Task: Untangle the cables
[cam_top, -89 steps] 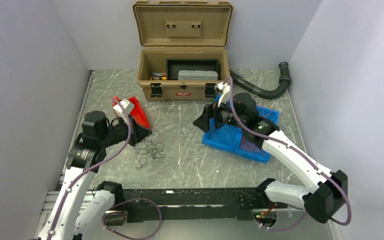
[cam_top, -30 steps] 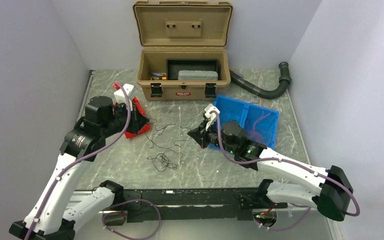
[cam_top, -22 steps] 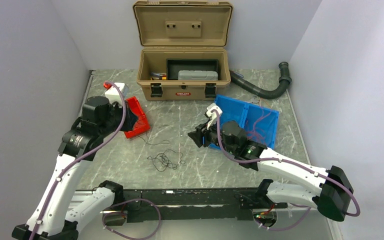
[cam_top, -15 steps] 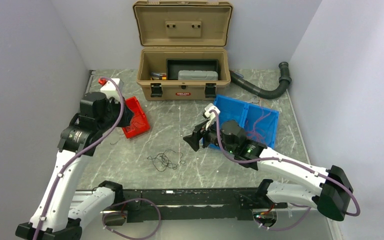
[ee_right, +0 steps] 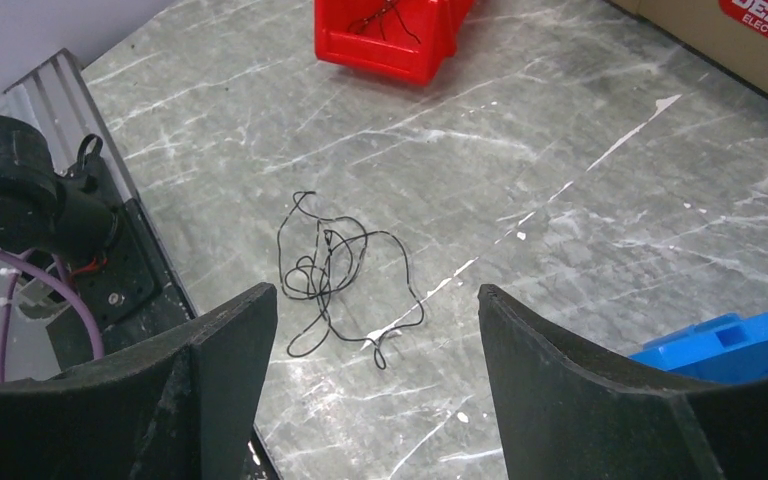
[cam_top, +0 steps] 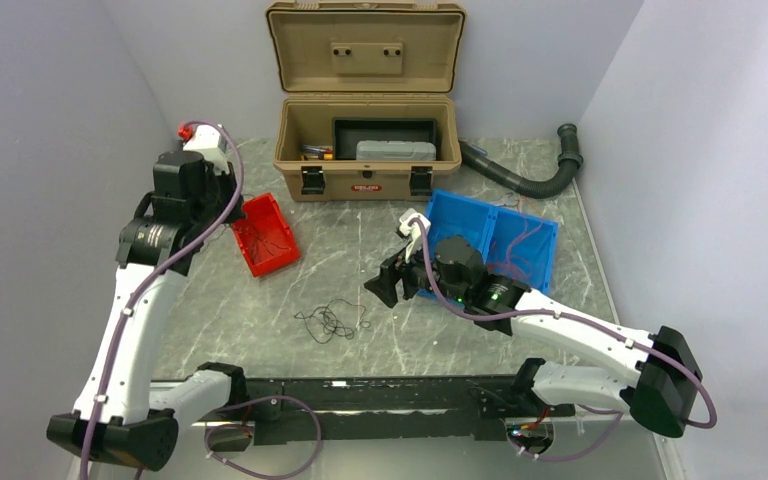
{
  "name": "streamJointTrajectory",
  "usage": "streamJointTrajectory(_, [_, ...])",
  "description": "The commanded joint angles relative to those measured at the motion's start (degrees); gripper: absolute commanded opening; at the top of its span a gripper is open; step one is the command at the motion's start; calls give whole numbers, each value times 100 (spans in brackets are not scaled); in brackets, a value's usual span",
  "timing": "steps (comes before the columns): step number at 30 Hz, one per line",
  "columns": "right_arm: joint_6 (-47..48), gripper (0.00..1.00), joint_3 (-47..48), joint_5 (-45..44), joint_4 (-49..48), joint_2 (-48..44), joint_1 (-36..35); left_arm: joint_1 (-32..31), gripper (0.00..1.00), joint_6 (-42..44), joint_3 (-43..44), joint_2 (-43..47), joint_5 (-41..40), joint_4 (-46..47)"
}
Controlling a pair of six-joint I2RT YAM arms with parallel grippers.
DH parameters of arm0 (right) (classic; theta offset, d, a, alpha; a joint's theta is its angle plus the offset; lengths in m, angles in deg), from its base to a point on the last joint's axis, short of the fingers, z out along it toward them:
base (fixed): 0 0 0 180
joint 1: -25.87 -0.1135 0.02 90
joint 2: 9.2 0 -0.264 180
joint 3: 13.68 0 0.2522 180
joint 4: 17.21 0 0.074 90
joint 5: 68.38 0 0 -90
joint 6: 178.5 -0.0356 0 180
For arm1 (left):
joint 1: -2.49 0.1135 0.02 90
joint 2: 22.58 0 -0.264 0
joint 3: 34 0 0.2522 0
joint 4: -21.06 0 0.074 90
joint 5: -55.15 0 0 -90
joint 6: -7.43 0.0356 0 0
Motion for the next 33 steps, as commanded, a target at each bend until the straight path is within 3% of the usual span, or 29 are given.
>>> streamJointTrajectory(1, [3, 75, 149, 114, 9, -212, -27, 155, 0, 225, 385, -441, -296, 257])
streamJointTrajectory(22, [278, 75, 327, -107, -58, -156, -18, 882, 0, -42, 1008, -2942, 142, 429])
streamJointTrajectory(33, [103, 75, 215, 204, -462, -129, -14, 1077, 0, -579, 1859, -5641, 405, 11])
